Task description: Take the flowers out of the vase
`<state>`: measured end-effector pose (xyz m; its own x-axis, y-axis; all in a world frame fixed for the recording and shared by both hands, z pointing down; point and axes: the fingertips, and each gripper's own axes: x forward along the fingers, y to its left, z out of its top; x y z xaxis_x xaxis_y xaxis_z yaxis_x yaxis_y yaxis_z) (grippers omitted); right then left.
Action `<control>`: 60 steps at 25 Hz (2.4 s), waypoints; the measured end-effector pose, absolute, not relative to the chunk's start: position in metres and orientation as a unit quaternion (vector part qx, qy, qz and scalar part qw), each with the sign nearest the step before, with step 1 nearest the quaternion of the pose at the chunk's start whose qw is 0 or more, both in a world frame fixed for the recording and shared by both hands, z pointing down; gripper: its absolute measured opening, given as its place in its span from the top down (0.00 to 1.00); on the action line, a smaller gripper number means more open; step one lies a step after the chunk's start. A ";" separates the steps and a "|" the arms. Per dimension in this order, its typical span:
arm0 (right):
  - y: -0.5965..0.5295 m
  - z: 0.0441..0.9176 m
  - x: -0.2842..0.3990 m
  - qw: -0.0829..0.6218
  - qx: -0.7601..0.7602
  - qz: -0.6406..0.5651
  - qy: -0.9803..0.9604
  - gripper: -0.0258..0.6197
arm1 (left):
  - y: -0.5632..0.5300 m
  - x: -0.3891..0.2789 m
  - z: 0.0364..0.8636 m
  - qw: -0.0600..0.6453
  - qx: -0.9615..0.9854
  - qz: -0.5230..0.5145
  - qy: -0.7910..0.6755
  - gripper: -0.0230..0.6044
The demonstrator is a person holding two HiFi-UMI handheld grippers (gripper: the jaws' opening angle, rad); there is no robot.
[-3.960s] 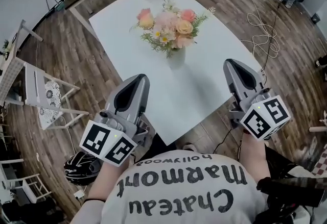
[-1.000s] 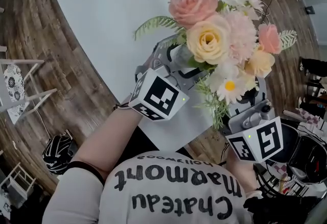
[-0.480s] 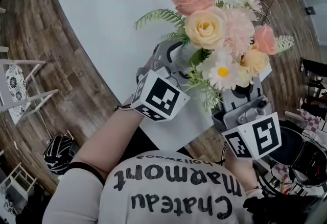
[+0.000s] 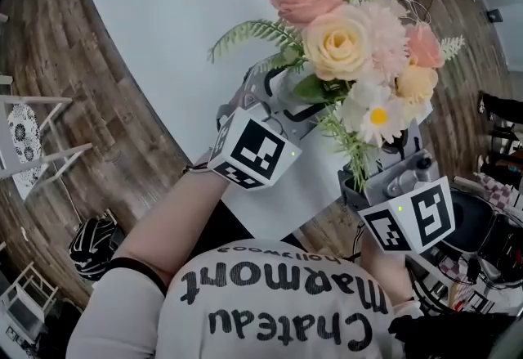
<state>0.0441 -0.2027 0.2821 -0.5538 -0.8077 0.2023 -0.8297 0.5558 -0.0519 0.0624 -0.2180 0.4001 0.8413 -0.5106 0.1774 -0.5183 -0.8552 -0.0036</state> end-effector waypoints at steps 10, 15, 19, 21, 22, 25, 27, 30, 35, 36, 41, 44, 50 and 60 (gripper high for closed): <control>-0.205 0.258 0.050 0.024 0.474 0.071 -0.877 0.90 | -0.222 0.062 0.401 0.029 0.958 0.082 -0.273 0.39; -0.211 0.231 0.057 -0.015 0.480 0.066 -0.874 0.90 | -0.226 0.064 0.402 0.024 0.958 0.083 -0.273 0.39; -0.205 0.222 0.057 -0.026 0.482 0.059 -0.874 0.90 | -0.222 0.062 0.406 0.026 0.958 0.084 -0.271 0.39; -0.198 0.205 0.058 -0.036 0.481 0.052 -0.874 0.90 | -0.219 0.063 0.397 0.024 0.959 0.082 -0.272 0.39; -0.194 0.193 0.060 -0.042 0.481 0.048 -0.874 0.90 | -0.218 0.063 0.389 0.021 0.959 0.080 -0.273 0.39; -0.185 0.163 0.065 -0.061 0.482 0.034 -0.873 0.90 | -0.216 0.064 0.370 0.010 0.958 0.076 -0.277 0.39; -0.186 0.159 0.067 -0.071 0.484 0.032 -0.871 0.90 | -0.218 0.062 0.371 0.008 0.958 0.074 -0.275 0.39; -0.195 0.167 0.068 -0.076 0.490 0.033 -0.868 0.90 | -0.228 0.058 0.391 0.018 0.959 0.078 -0.272 0.39; -0.199 0.172 0.073 -0.074 0.498 0.030 -0.864 0.90 | -0.235 0.058 0.404 0.020 0.961 0.094 -0.258 0.39; -0.198 0.170 0.074 -0.074 0.498 0.030 -0.863 0.90 | -0.235 0.059 0.404 0.020 0.961 0.097 -0.256 0.39; -0.200 0.159 0.072 -0.068 0.498 0.031 -0.864 0.90 | -0.236 0.059 0.396 0.013 0.961 0.106 -0.255 0.39; -0.194 0.149 0.066 -0.067 0.495 0.023 -0.866 0.90 | -0.234 0.058 0.384 0.007 0.963 0.094 -0.252 0.38; -0.181 0.145 0.067 -0.081 0.494 0.021 -0.865 0.90 | -0.224 0.054 0.376 -0.005 0.962 0.097 -0.254 0.38; -0.164 0.132 0.068 -0.099 0.499 0.000 -0.861 0.90 | -0.211 0.042 0.358 -0.026 0.962 0.088 -0.256 0.38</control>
<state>0.0683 -0.1642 0.1319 -0.4816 -0.8597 -0.1704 -0.8597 0.5012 -0.0988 0.0417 -0.2109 0.3584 0.8534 -0.4973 0.1562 -0.4881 -0.8676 -0.0951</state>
